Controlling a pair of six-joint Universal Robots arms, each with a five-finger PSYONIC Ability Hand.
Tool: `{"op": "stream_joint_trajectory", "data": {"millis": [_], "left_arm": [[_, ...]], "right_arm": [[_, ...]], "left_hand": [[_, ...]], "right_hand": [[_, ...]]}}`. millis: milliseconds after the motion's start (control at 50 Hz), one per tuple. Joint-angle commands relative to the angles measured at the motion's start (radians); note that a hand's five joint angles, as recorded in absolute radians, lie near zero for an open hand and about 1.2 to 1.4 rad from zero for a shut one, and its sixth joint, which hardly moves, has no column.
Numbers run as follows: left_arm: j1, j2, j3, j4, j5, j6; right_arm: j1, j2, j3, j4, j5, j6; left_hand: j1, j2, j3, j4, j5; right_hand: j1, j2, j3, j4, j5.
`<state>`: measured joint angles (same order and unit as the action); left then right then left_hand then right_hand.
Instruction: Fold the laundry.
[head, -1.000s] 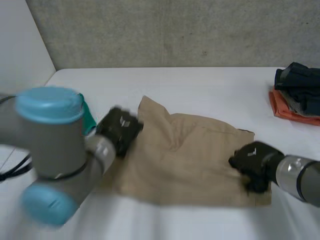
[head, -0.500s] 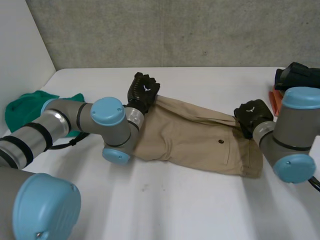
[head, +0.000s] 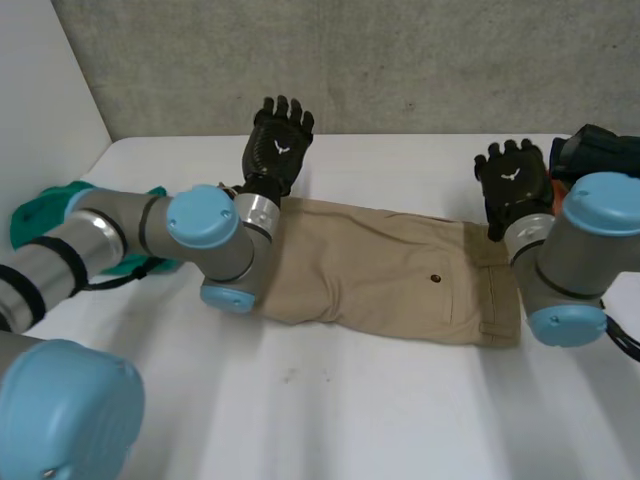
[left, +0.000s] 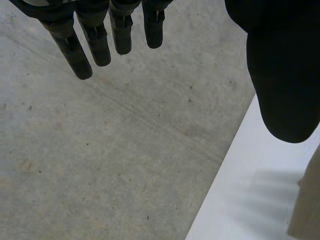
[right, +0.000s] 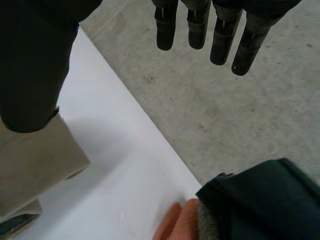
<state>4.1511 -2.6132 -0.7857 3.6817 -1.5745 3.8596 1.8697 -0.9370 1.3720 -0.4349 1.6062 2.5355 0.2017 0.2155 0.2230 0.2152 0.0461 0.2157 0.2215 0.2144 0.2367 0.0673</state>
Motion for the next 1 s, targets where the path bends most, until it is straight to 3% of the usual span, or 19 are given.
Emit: {"op": "stream_joint_trajectory", "data": {"millis": [20, 80, 140, 240, 400, 560, 640, 660, 780, 880, 1000], "left_arm": [[-0.005, 0.212, -0.257, -0.011, 0.001, -0.015], [-0.011, 0.315, -0.412, -0.02, 0.004, -0.06], [-0.012, 0.398, -0.513, -0.023, 0.007, -0.127], [-0.014, 0.478, -0.645, -0.023, 0.013, -0.229], [-0.016, 0.481, -0.696, -0.023, 0.011, -0.244], [-0.014, 0.473, -0.695, -0.022, 0.011, -0.249], [-0.017, 0.475, -0.695, -0.022, 0.011, -0.249], [-0.017, 0.475, -0.695, -0.022, 0.011, -0.249], [-0.017, 0.483, -0.695, -0.023, 0.011, -0.25], [-0.017, 0.486, -0.699, -0.025, 0.008, -0.25], [-0.011, 0.528, -0.728, -0.046, 0.01, -0.25]], "right_arm": [[-0.006, -0.203, 0.094, 0.256, -0.002, 0.121], [-0.01, -0.249, 0.137, 0.475, -0.012, 0.233], [-0.017, -0.273, 0.214, 0.556, -0.054, 0.299], [-0.073, -0.316, 0.396, 0.432, -0.149, 0.324], [-0.072, -0.27, 0.478, 0.254, -0.149, 0.332], [-0.072, -0.18, 0.463, 0.136, -0.146, 0.321], [-0.073, -0.178, 0.466, 0.07, -0.147, 0.321], [-0.073, -0.178, 0.464, 0.065, -0.147, 0.321], [-0.083, -0.178, 0.46, 0.059, -0.155, 0.313], [-0.087, -0.192, 0.47, 0.096, -0.161, 0.261], [-0.223, -0.314, 0.47, 0.325, -0.17, -0.033]], "left_hand": [[-0.015, -0.028, -0.036, -0.028, -0.034], [-0.015, -0.028, -0.036, -0.028, -0.034], [-0.012, -0.025, -0.033, -0.025, -0.031], [-0.012, -0.025, -0.033, -0.025, -0.031], [-0.012, -0.025, -0.033, -0.025, -0.031], [-0.012, -0.025, -0.033, -0.025, -0.031], [-0.012, -0.025, -0.033, -0.025, -0.031], [-0.012, -0.025, -0.033, -0.025, -0.031], [-0.012, -0.025, -0.033, -0.025, -0.031], [-0.015, -0.028, -0.036, -0.028, -0.034], [-0.015, -0.028, -0.036, -0.028, -0.034]], "right_hand": [[-0.041, -0.047, -0.04, -0.062, -0.067], [0.019, 0.013, 0.02, -0.002, -0.007], [0.045, 0.04, 0.047, 0.024, 0.019], [0.06, 0.054, 0.061, 0.039, 0.034], [0.095, 0.089, 0.097, 0.074, 0.069], [0.368, 0.362, 0.369, 0.347, 0.342], [1.056, 1.05, 1.057, 1.035, 1.03], [1.125, 1.119, 1.126, 1.104, 1.099], [1.181, 1.175, 1.182, 1.16, 1.154], [1.181, 1.175, 1.182, 1.16, 1.154], [1.181, 1.175, 1.182, 1.16, 1.154]]}}
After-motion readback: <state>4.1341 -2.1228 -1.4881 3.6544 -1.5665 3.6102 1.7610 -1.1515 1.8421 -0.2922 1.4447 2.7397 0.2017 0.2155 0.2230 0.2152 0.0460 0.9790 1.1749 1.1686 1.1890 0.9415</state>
